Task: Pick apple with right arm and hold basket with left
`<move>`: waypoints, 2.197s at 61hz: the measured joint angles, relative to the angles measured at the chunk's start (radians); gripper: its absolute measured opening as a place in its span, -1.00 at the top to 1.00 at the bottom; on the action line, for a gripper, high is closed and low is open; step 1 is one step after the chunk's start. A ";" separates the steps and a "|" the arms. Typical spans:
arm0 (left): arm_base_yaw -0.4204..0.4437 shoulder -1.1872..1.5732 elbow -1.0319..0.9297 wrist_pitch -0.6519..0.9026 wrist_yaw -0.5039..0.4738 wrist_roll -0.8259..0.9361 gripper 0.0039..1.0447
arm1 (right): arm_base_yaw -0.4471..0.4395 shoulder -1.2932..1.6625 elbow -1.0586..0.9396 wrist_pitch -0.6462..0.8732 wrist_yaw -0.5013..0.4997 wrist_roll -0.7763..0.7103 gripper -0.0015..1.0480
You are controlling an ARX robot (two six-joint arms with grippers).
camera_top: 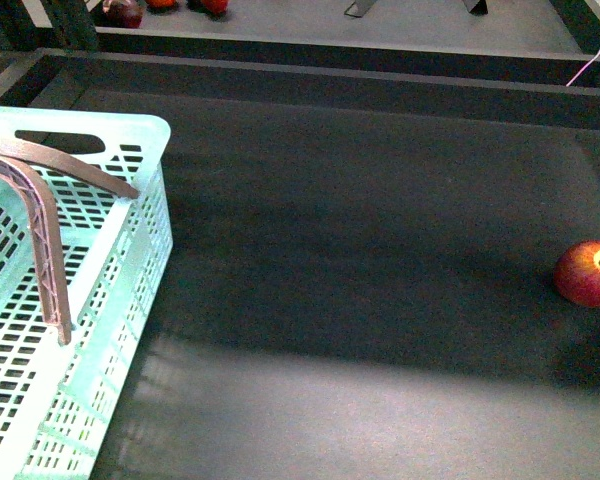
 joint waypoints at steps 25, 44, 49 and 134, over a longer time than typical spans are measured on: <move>-0.037 0.070 0.036 -0.024 -0.052 -0.006 0.23 | 0.000 0.000 0.000 0.000 0.000 0.000 -0.83; -0.073 0.031 0.057 -0.099 -0.051 -0.037 0.67 | 0.000 0.000 0.000 0.000 0.000 0.000 -0.83; -0.093 0.007 0.078 -0.132 -0.051 -0.030 0.67 | 0.000 0.000 0.000 0.000 0.000 0.000 -0.83; -0.712 0.018 0.490 -0.308 -0.086 0.023 0.67 | 0.000 0.000 0.000 0.000 0.000 0.000 -0.83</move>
